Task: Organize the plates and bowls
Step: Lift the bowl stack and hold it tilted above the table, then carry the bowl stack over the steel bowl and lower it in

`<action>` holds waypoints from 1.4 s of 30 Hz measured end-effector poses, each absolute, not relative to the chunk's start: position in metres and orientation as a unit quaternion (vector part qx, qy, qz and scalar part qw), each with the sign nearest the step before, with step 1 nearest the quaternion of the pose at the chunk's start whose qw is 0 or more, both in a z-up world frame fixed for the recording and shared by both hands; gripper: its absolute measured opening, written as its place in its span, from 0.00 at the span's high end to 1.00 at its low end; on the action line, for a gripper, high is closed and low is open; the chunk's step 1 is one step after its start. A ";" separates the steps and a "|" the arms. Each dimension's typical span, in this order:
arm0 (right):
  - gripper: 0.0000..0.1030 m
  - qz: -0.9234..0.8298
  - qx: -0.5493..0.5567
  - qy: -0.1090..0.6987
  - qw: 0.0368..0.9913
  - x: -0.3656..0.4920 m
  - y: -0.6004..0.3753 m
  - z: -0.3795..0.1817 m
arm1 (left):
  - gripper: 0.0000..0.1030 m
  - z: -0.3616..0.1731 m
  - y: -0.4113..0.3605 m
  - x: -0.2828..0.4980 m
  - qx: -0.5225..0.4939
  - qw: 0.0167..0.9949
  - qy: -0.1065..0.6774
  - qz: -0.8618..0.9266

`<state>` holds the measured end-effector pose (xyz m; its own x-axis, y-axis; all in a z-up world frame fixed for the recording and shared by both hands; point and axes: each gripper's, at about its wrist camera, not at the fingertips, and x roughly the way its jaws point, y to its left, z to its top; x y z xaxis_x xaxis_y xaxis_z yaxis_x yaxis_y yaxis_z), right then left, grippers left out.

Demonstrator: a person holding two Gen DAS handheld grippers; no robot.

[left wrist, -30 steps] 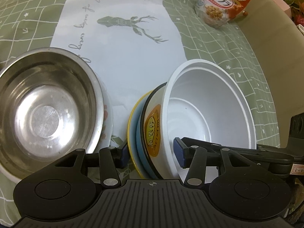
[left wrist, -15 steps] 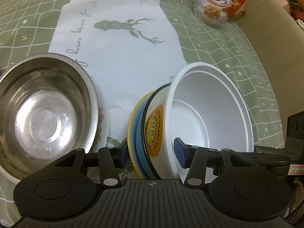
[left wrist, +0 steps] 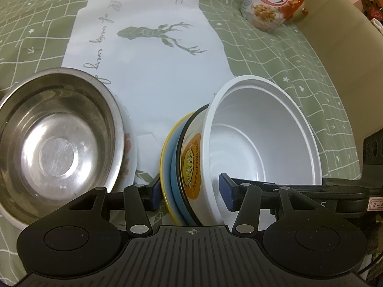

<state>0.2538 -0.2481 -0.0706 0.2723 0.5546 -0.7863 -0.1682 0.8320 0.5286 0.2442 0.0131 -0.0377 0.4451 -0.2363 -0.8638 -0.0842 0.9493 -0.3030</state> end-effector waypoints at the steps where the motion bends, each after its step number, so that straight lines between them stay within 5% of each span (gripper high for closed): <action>1: 0.39 0.233 0.173 0.556 0.779 0.254 -0.248 -0.071 | 0.49 -0.038 0.013 0.244 -0.152 0.837 0.524 -0.045; 19: 0.40 0.214 0.153 0.525 0.810 0.241 -0.242 -0.025 | 0.49 -0.002 0.019 0.234 -0.156 0.856 0.488 -0.070; 29: 0.39 0.258 0.096 0.488 0.828 0.246 -0.161 0.040 | 0.49 0.048 0.097 0.207 -0.174 0.885 0.429 -0.045; 42: 0.39 0.286 0.042 0.581 0.761 0.272 -0.031 -0.019 | 0.49 -0.023 0.205 0.185 -0.254 0.849 0.463 0.020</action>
